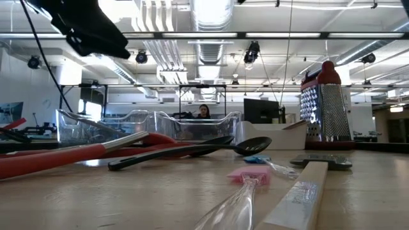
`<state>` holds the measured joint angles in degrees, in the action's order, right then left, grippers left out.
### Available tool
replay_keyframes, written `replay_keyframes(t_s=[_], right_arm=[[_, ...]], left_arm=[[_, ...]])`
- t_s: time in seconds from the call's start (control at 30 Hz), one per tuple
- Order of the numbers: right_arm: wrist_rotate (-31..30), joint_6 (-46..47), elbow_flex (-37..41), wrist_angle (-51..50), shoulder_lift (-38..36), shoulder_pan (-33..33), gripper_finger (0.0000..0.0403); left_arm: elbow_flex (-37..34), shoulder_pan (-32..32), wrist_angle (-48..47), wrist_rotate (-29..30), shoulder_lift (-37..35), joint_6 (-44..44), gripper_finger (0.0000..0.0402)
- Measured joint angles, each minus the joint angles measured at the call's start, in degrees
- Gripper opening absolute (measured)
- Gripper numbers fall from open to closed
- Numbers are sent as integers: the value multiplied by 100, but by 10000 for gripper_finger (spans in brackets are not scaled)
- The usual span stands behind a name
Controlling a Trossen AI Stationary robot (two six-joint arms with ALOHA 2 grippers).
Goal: Pick & Place Kitchen Items
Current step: Put the red serving spoon into the left transparent bin
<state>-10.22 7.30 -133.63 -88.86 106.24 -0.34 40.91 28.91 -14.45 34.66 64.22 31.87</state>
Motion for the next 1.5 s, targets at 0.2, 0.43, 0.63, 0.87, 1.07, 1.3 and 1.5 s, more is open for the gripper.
replay_keyframes(t_s=[0.2,0.43,0.63,0.87,1.07,1.3,1.5], right_arm=[[-444,595,246,-116,-453,489,51],[-684,622,1018,-118,-897,801,43],[-446,1224,1853,-116,-1189,842,41],[-334,1333,2920,-118,-1583,1020,30],[-339,1922,3490,-57,-2014,1286,27],[-332,2690,4128,144,-2573,1512,27],[-343,2979,4583,334,-2886,1510,27]], left_arm=[[25,174,43,115,672,1023,196],[292,195,34,129,1302,1675,196],[361,151,-180,265,1479,2464,196],[354,-59,-603,185,1807,3093,196],[354,-200,-589,-72,2133,3106,197],[354,-274,-551,-106,2133,3109,197],[354,-526,-505,-215,2139,3100,197]])
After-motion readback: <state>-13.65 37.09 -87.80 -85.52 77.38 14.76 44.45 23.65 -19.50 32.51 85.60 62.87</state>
